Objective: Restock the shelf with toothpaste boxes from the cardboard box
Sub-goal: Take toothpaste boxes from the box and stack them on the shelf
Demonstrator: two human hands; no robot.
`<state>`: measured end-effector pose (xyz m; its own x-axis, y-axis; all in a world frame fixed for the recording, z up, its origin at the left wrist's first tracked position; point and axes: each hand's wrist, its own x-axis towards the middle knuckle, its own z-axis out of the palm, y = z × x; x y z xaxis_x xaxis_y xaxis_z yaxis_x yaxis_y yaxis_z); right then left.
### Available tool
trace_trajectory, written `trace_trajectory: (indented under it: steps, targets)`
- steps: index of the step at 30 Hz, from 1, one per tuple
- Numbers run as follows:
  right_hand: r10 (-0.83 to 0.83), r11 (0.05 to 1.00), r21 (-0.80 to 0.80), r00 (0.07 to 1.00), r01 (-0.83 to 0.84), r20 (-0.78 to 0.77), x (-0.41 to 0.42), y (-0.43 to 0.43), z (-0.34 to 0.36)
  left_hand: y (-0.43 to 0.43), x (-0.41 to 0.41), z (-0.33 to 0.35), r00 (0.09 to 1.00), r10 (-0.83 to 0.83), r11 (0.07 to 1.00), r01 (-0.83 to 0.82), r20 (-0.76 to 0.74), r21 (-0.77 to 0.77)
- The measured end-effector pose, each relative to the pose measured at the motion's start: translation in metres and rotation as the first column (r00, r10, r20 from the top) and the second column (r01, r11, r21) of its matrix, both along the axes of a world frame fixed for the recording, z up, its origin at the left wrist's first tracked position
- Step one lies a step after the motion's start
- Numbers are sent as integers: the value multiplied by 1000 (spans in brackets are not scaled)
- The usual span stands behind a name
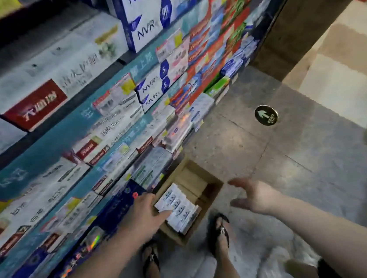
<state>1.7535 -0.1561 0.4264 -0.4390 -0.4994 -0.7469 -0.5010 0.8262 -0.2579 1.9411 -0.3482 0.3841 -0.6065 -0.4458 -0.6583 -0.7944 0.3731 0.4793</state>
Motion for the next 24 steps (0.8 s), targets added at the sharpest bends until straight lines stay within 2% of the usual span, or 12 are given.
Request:
trace_trajectory:
  steps: [3,7,11,13,21,24]
  targets:
    - [161,987,8,987,-161,0,-37,-16,-42,13,-14,-31,992,121,993,-121,23,4]
    - [308,951,14,948,-310,76,-79,-29,-109,35,-28,-84,962,263,965,-264,74,0]
    - [388,918,41,914,-395,122,-111,-45,-182,54,-40,-147,914,372,921,-385,159,61]
    - [412,907,36,903,-419,123,-120,-54,-225,62,-47,-175,889,432,894,-444,151,64]
    - [491,870,-14,865,-493,104,-108,-89,-355,65,-49,-280,902,421,899,-429,99,90]
    - [563,826,-45,820,-562,104,-97,-100,-409,65,-50,-325,876,454,882,-467,159,54]
